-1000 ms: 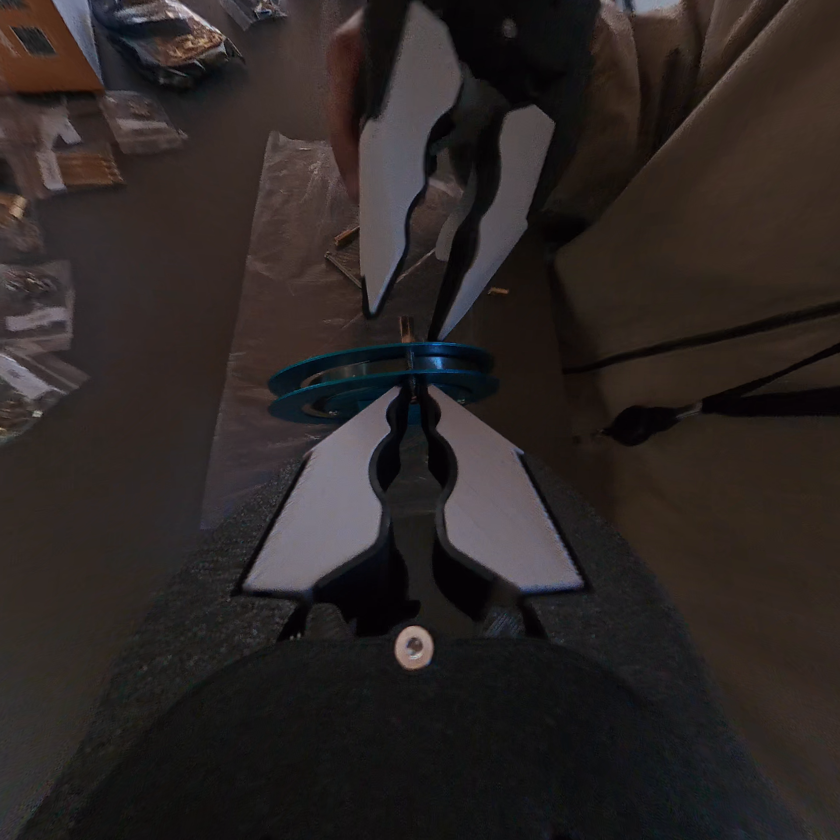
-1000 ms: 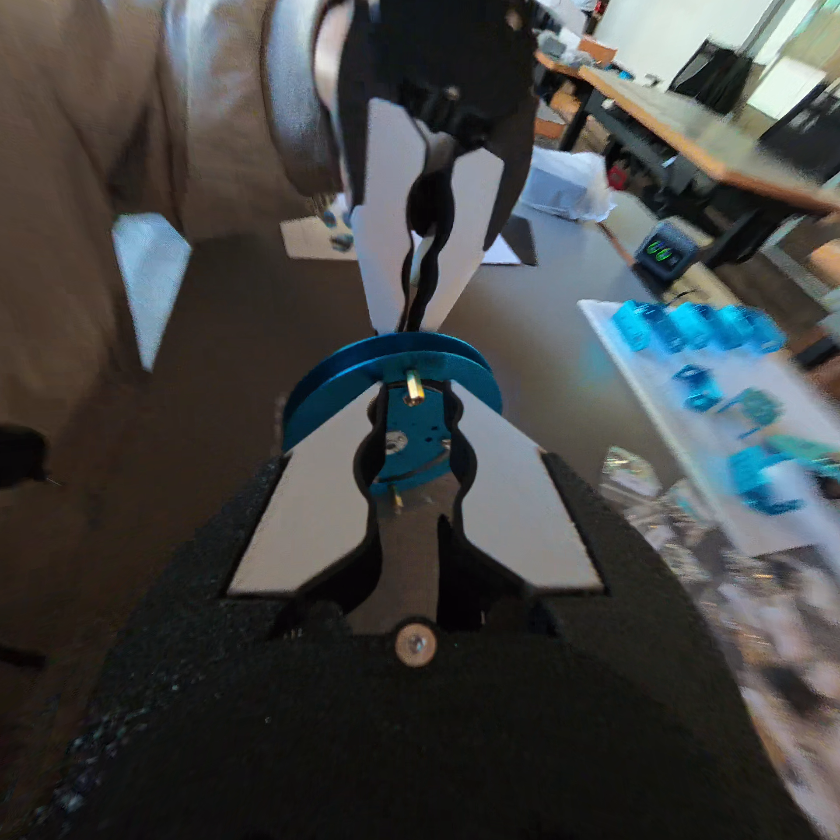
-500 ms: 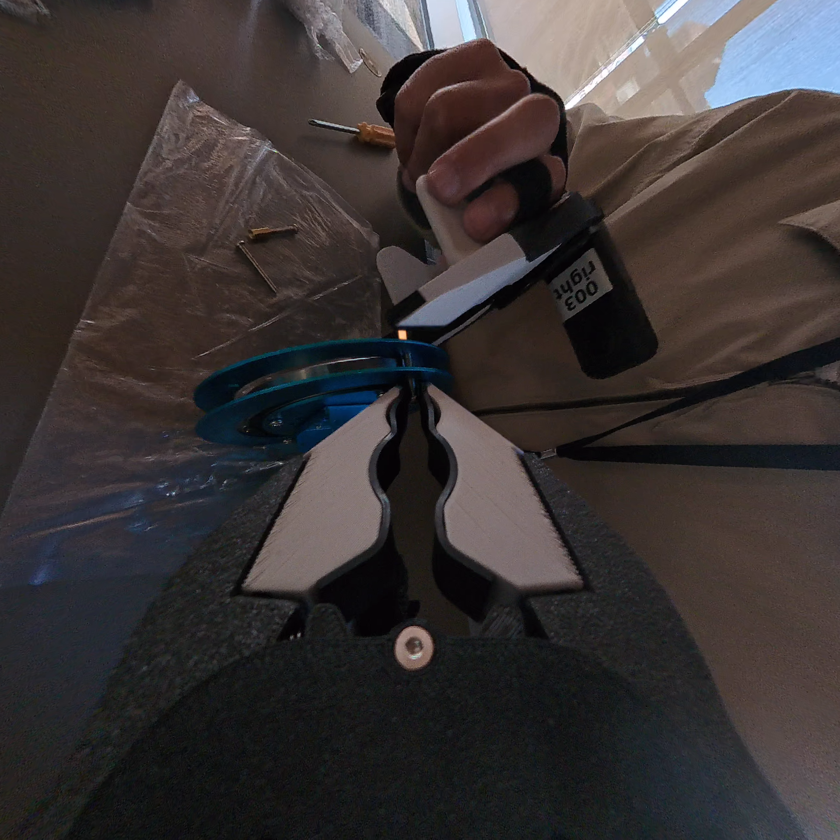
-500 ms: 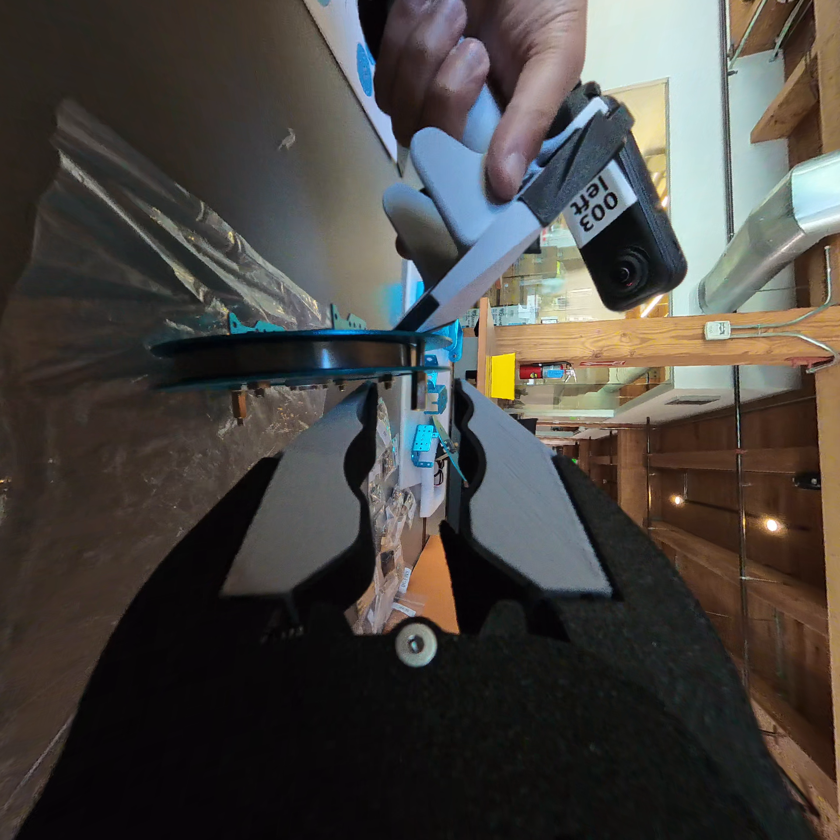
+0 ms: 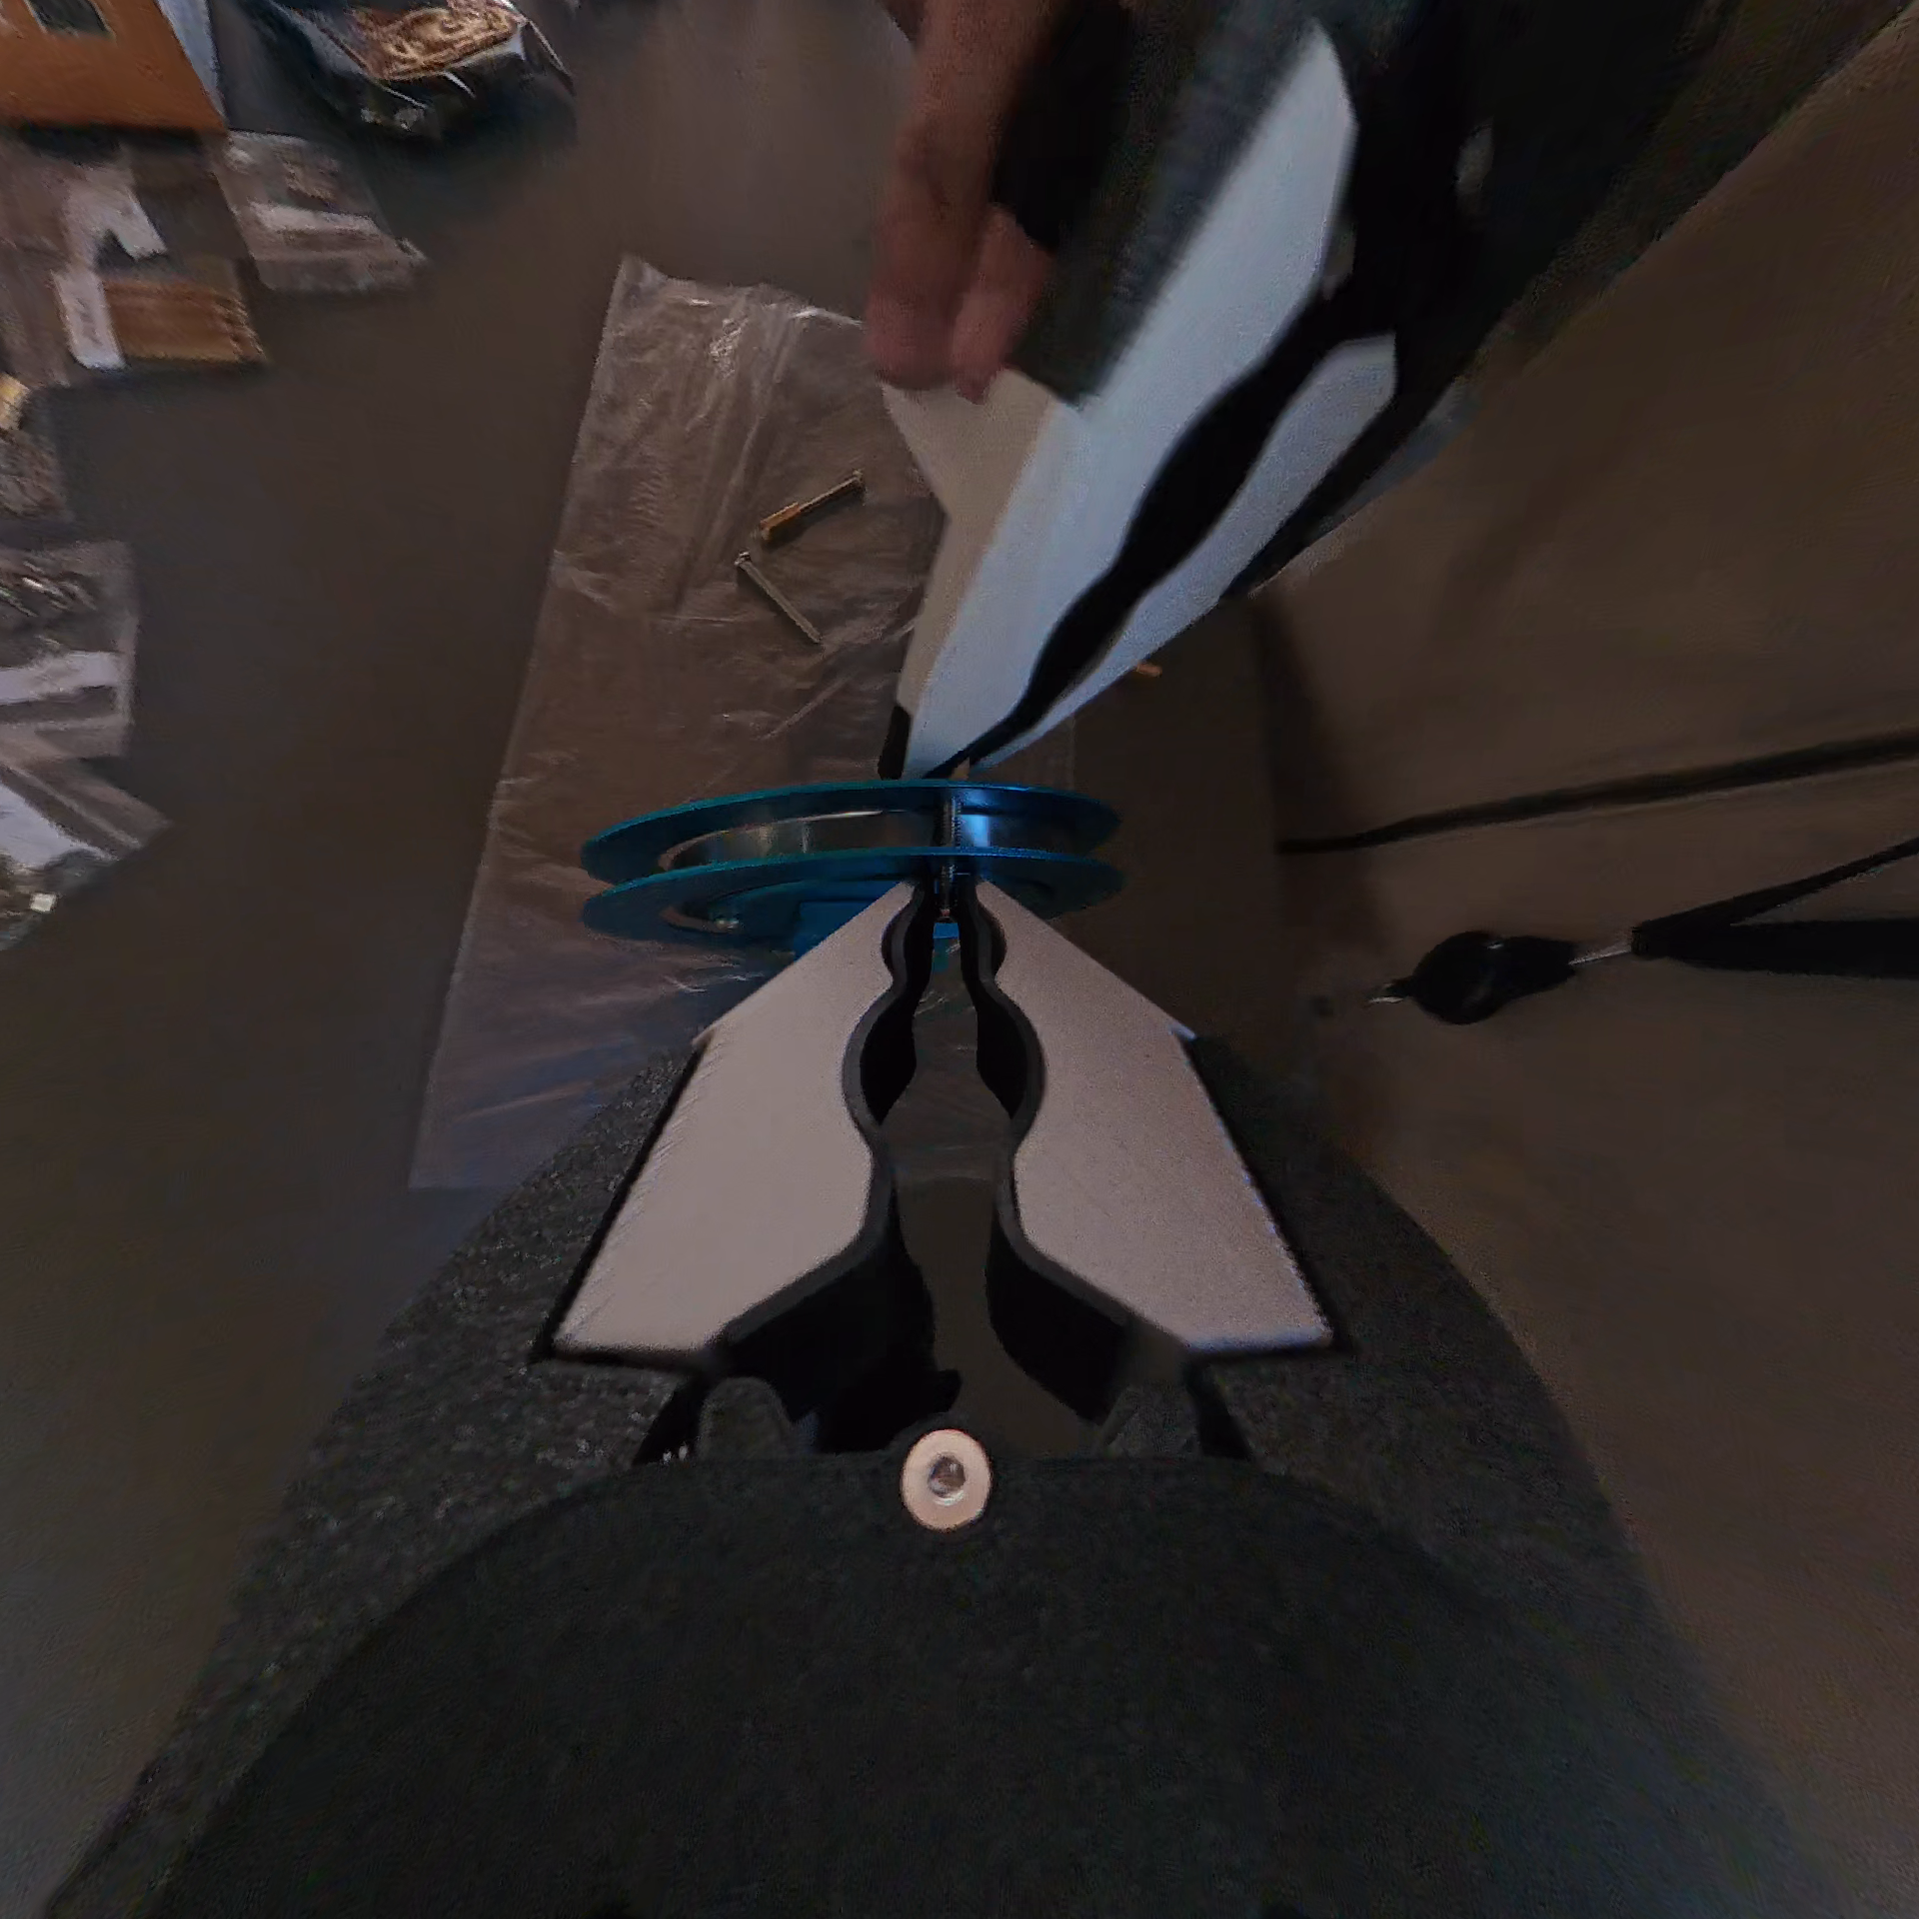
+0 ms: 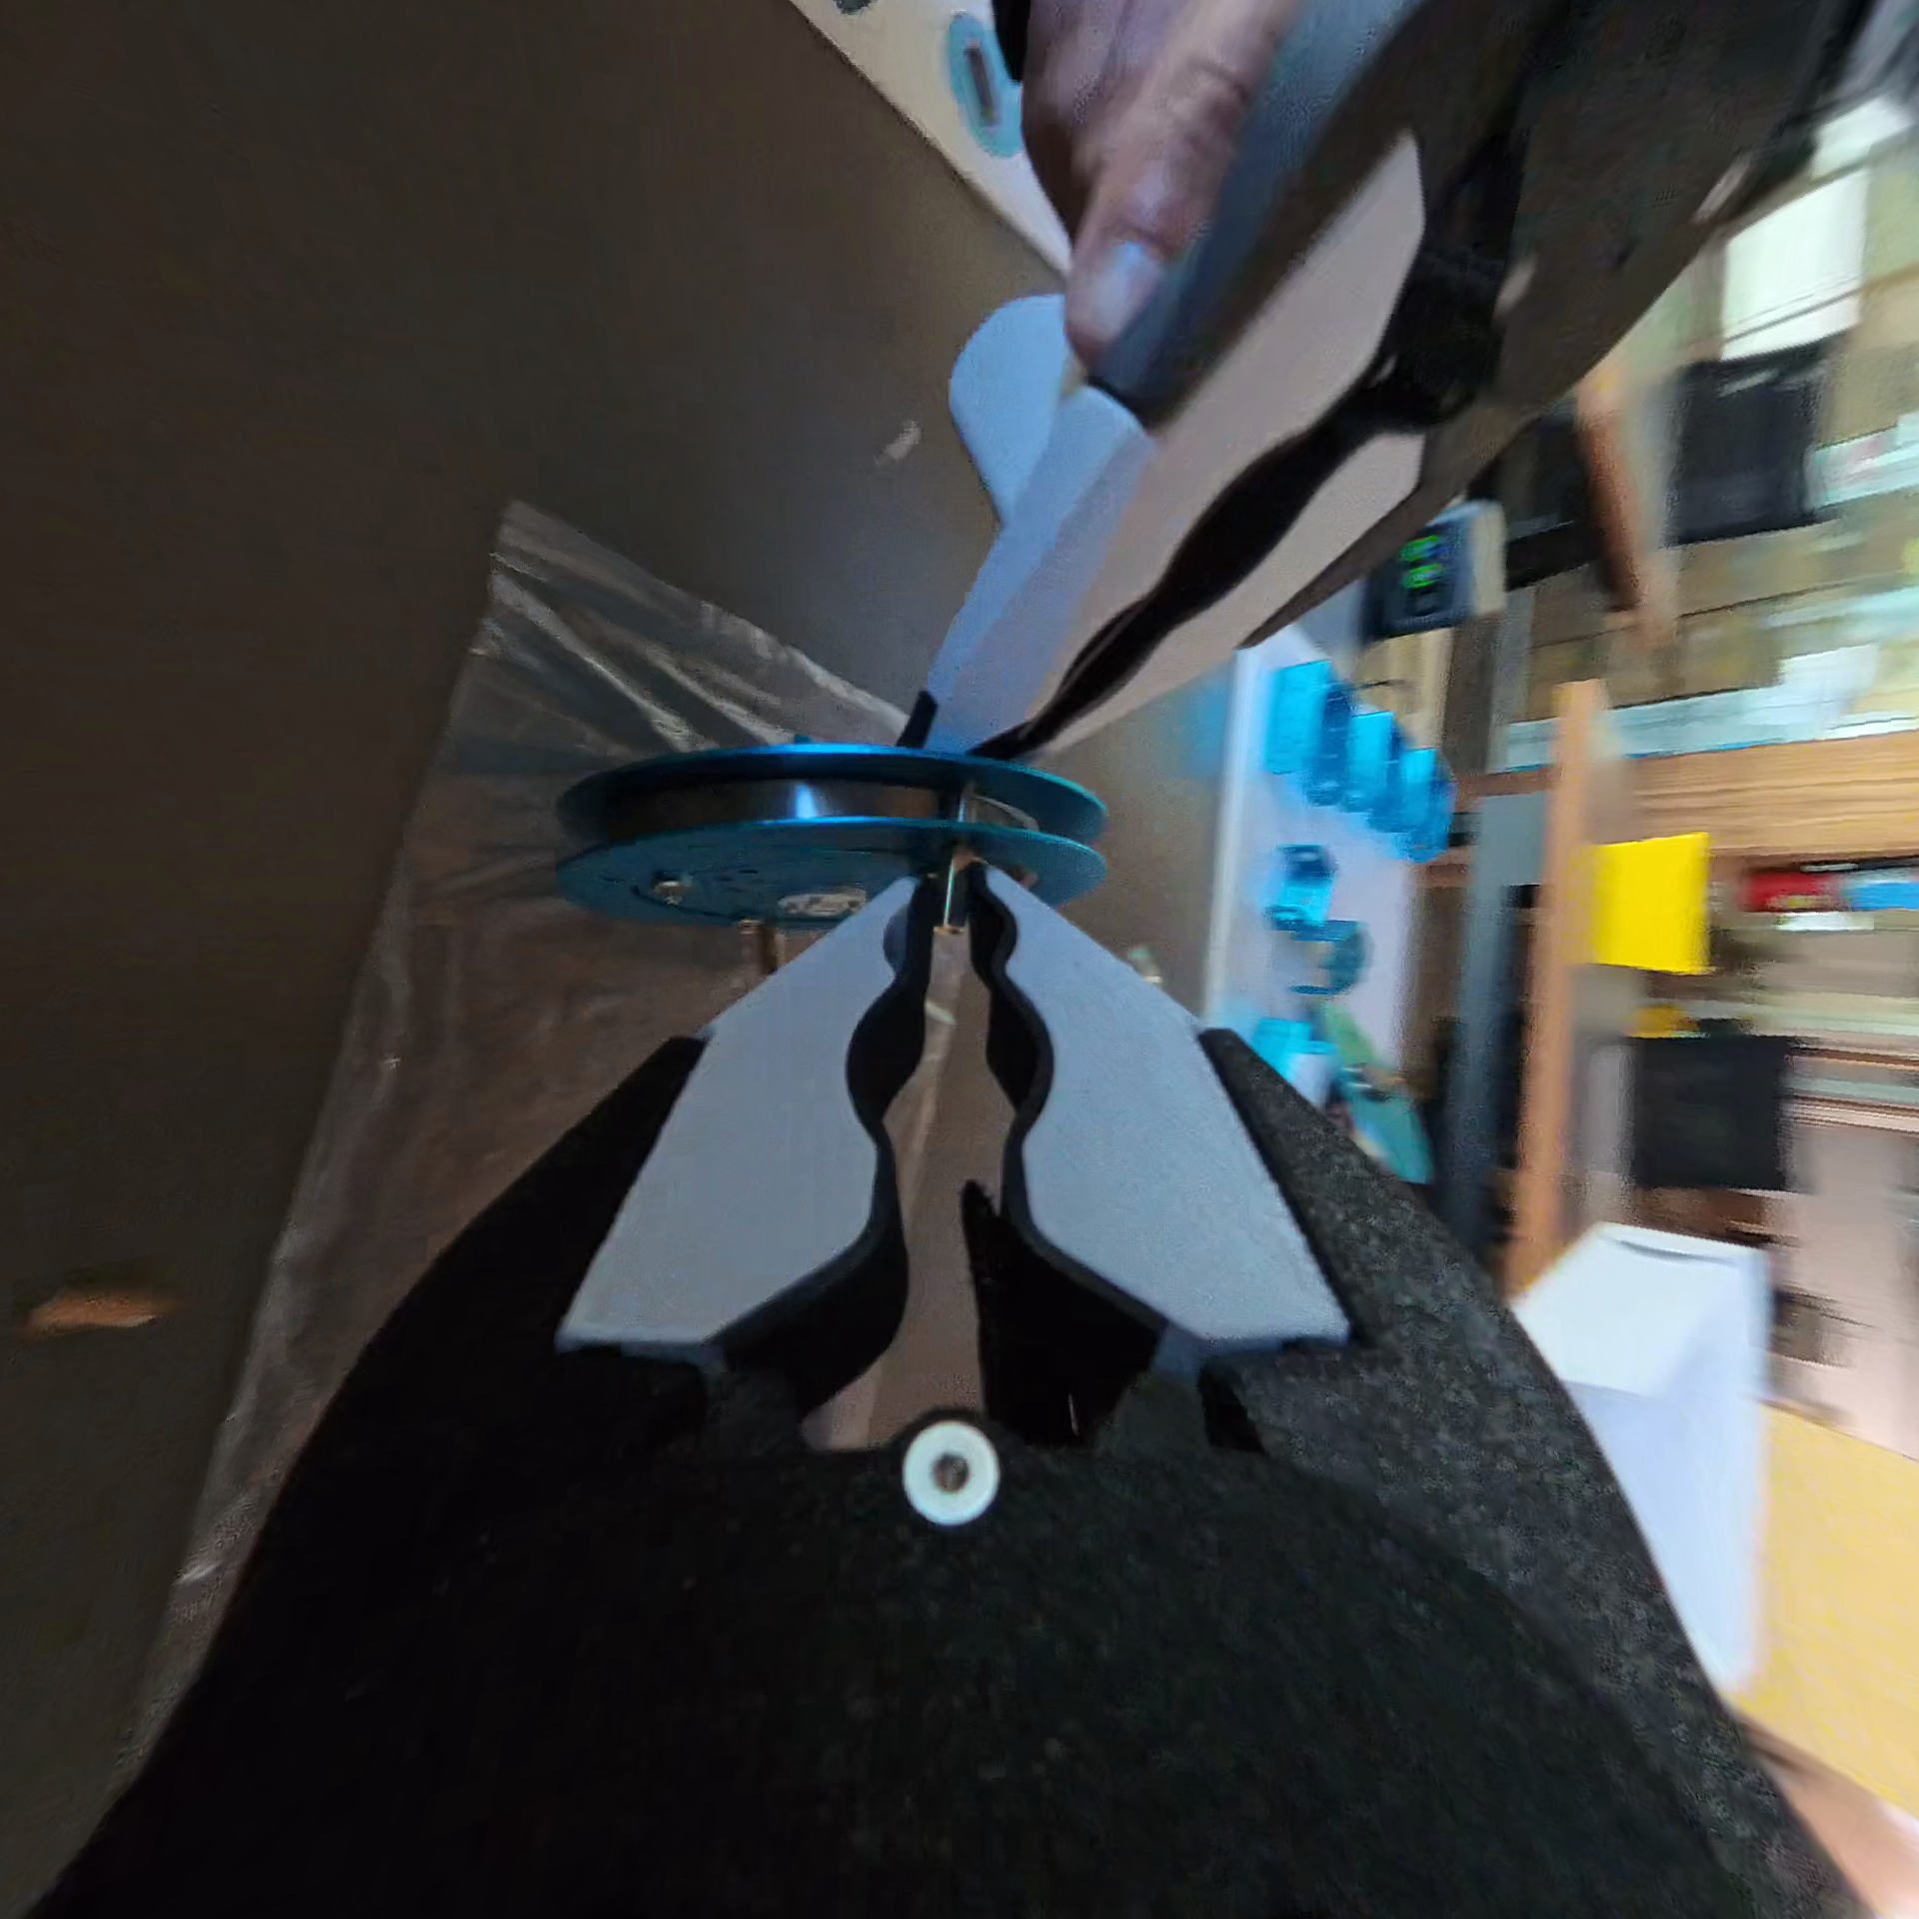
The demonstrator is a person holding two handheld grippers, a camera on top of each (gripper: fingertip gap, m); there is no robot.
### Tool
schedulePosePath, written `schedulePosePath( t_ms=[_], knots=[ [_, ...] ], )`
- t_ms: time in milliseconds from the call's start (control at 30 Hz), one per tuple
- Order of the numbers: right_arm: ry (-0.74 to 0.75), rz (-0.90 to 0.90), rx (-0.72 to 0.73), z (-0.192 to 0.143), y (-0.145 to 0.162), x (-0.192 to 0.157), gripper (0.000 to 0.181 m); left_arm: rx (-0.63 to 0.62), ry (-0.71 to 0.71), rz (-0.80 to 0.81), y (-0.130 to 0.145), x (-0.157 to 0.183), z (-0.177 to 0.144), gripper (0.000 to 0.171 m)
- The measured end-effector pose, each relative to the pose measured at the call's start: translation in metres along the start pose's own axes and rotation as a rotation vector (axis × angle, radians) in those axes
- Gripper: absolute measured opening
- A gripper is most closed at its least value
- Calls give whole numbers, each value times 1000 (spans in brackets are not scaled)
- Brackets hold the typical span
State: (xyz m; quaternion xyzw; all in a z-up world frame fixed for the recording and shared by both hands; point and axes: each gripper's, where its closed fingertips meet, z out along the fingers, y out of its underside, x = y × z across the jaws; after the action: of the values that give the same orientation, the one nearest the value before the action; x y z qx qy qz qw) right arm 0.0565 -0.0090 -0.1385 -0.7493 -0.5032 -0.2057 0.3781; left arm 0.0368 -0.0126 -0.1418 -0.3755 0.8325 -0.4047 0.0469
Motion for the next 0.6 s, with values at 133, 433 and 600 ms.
schedulePosePath(
  t_ms=[133, 433, 600],
  knots=[
    [-333, 240, 34, -3, -1, -5, 4, -73, -155, 176, 2, 1, 4, 2],
    [-1146, 1027, 81, -7, -1, -7, 3, -208, -617, 607, -4, -18, 1, 2],
    [-1426, 1416, 40, -11, -5, -10, 4, -273, -793, 762, -6, -24, -1, 2]
  ],
)
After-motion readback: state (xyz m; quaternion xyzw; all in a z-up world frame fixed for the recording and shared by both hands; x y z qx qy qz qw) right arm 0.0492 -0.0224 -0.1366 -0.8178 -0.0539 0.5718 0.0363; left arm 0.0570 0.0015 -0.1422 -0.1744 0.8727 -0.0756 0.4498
